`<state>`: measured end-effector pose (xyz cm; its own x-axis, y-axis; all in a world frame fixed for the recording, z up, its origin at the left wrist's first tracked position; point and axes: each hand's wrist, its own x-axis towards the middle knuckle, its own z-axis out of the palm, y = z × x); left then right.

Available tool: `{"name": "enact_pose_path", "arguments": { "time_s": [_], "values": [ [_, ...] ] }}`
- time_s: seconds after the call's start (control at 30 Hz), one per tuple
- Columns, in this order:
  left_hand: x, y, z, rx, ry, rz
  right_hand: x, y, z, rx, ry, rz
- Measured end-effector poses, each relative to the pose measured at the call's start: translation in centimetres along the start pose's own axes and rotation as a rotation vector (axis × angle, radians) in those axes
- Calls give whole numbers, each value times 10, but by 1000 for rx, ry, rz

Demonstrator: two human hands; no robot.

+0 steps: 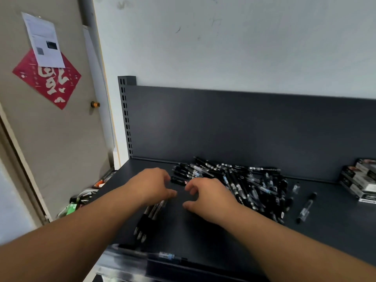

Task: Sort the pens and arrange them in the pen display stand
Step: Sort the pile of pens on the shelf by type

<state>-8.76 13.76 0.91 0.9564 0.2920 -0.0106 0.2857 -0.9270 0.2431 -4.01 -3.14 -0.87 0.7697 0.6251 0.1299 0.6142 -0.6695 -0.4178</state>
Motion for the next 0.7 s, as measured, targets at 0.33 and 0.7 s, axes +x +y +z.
{"name": "enact_pose_path", "arguments": {
  "time_s": [0.33, 0.7],
  "values": [
    [25, 113, 16, -119, 44, 254, -31, 88, -74, -89, 207, 267],
    [38, 160, 32, -86, 77, 341, -42, 129, -73, -185, 166, 301]
  ]
}}
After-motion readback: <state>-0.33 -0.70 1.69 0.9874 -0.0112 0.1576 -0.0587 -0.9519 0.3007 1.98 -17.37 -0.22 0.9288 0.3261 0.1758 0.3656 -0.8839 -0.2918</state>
